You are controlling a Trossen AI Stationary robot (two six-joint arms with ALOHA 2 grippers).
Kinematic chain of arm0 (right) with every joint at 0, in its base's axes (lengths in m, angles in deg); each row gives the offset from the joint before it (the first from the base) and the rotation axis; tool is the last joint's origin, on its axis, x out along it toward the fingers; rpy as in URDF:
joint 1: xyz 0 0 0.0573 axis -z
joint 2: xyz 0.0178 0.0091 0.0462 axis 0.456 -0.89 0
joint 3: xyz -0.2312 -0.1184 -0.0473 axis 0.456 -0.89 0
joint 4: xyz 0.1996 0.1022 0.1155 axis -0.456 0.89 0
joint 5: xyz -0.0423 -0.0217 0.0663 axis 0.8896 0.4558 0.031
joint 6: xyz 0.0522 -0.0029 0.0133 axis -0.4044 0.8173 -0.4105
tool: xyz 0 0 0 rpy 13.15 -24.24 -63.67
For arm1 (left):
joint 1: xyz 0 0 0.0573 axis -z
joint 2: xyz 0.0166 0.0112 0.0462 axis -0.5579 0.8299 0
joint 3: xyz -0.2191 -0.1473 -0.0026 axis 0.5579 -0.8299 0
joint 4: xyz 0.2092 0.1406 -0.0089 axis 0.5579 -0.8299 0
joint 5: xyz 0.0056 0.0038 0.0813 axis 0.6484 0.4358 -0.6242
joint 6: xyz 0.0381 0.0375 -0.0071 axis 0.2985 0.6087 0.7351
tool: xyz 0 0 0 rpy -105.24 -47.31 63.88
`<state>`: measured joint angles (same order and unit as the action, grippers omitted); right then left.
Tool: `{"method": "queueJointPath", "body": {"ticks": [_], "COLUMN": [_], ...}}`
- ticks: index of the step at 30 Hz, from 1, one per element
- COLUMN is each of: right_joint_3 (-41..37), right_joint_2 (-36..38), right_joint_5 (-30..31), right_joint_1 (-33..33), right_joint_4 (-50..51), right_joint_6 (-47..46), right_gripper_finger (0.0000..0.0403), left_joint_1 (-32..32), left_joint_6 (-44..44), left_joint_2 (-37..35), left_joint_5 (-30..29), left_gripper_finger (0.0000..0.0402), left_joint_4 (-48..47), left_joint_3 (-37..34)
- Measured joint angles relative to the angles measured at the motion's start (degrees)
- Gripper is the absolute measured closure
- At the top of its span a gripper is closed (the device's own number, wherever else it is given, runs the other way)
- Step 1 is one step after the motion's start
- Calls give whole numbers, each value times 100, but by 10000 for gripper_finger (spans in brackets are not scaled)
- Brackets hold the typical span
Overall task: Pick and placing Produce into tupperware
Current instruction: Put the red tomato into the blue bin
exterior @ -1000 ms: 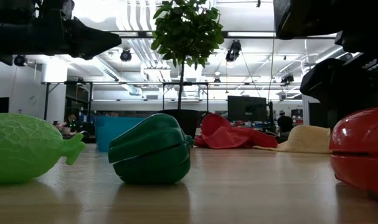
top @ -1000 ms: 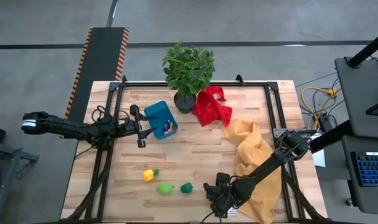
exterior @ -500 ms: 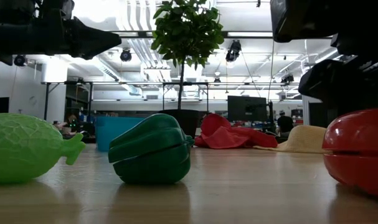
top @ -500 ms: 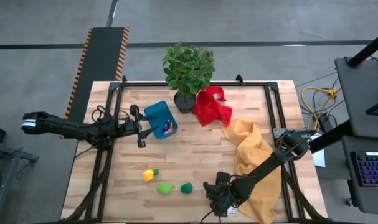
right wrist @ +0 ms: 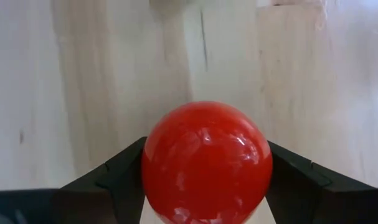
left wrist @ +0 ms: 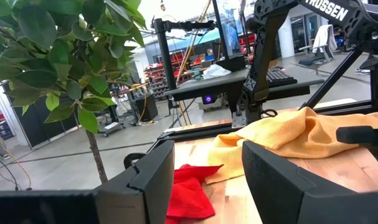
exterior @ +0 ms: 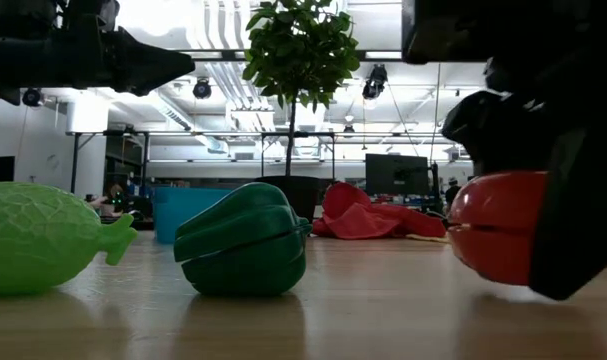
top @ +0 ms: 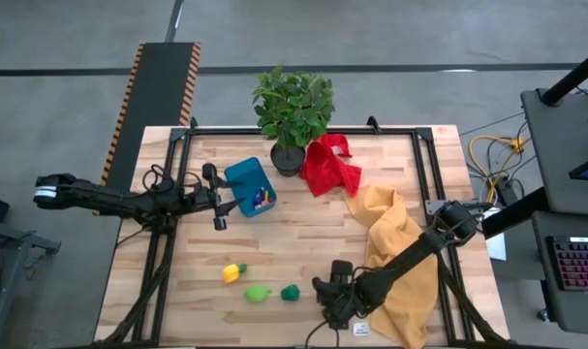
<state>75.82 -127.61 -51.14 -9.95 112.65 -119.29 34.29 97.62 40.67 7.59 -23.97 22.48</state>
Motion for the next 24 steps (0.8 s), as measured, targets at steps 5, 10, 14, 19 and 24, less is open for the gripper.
{"method": "queueJointPath", "body": {"ticks": [5, 10, 14, 19, 24], "right_joint_3": [0, 0, 2, 2, 4], "right_joint_2": [2, 4, 4, 33, 100], "right_joint_5": [12, 234, 708, 1226, 1388], "right_joint_1": [61, 273, 541, 897, 1212], "right_joint_4": [11, 28, 7, -57, -416], "right_joint_6": [184, 566, 606, 607, 783], "right_gripper_finger": [156, 155, 155, 154, 155], "left_joint_1": [0, 0, 1, 2, 1], "left_joint_6": [0, -6, -9, -13, -13], "left_joint_2": [0, 0, 0, -13, -9], "left_joint_5": [0, 0, 0, 0, 0], "left_gripper_finger": [228, 228, 228, 228, 228], "left_joint_4": [-2, -4, -9, -9, -11], "left_joint_3": [0, 0, 0, 0, 0]}}
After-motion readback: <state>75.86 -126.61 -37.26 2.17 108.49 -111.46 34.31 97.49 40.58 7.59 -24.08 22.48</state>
